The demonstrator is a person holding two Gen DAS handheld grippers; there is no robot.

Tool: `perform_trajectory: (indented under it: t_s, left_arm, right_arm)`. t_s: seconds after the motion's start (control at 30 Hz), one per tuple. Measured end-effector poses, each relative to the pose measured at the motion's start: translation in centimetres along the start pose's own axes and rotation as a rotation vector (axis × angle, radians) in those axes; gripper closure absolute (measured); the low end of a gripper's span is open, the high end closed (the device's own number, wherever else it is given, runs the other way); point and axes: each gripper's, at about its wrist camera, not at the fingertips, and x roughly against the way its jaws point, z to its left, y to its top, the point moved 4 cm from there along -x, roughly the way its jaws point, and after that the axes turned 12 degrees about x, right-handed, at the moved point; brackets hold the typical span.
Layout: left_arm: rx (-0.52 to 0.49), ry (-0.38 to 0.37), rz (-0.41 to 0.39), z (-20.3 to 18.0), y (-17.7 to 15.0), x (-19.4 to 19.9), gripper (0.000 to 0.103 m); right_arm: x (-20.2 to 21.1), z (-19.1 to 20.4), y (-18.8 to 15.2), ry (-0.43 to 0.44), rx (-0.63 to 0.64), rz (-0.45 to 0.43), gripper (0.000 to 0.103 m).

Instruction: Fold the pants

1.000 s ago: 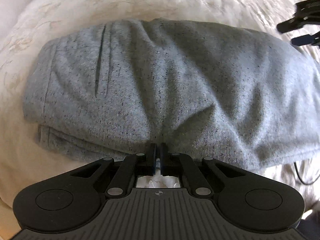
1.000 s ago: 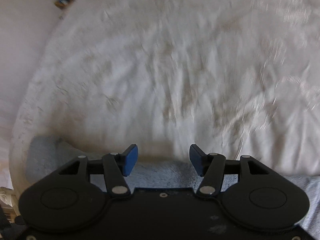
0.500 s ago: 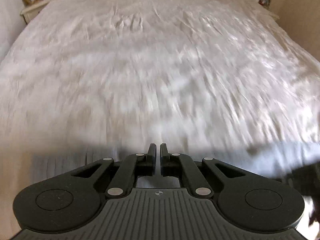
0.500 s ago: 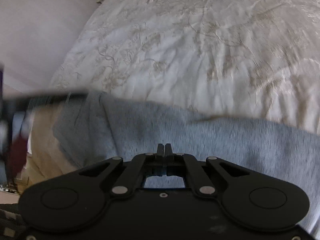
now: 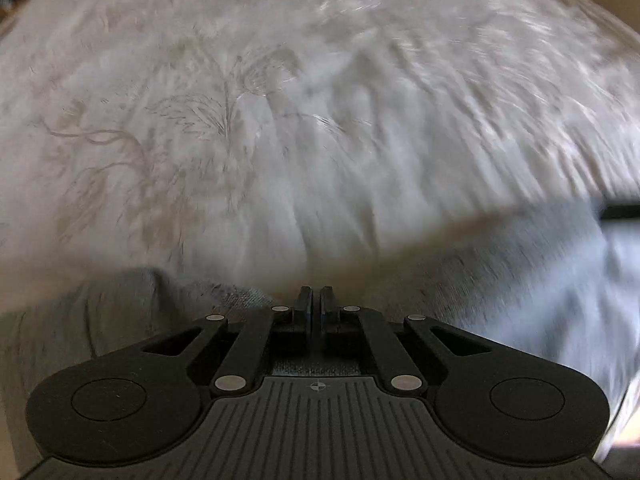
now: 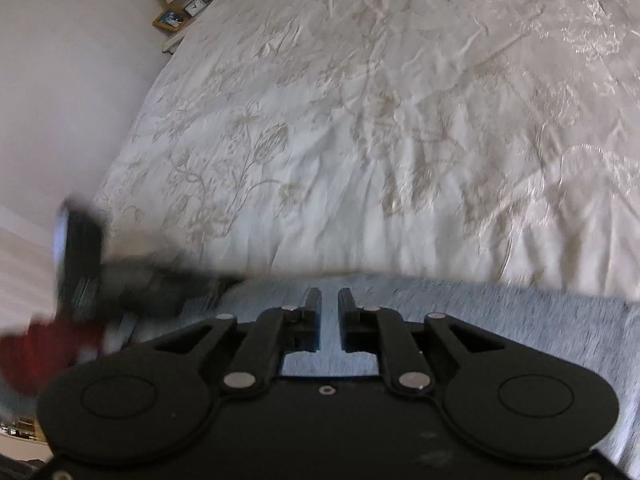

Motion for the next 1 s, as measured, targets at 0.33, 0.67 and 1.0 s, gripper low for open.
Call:
perform_trajectory:
  t_s: [0.33,0.67,1.0]
  left_arm:
    - [-0.163,0.062,-0.163,-2.4,-8.2,2.6,0.100]
    - [-0.115,0.026,-0.223,-2.2,-7.8,3.5,0.100]
    - [-0.132,0.000,-0.276,-1.5,-8.0,5.5,0.100]
  right_arm:
    - [-5.1,-0.8,2.2,0.067,0.024,0.168,0.047]
    - [-5.1,5.3,-2.1,0.323,0.222,0.332,0.052]
    - [-10.9,6.7,0.3,0.370,0.113,0.330,0.052]
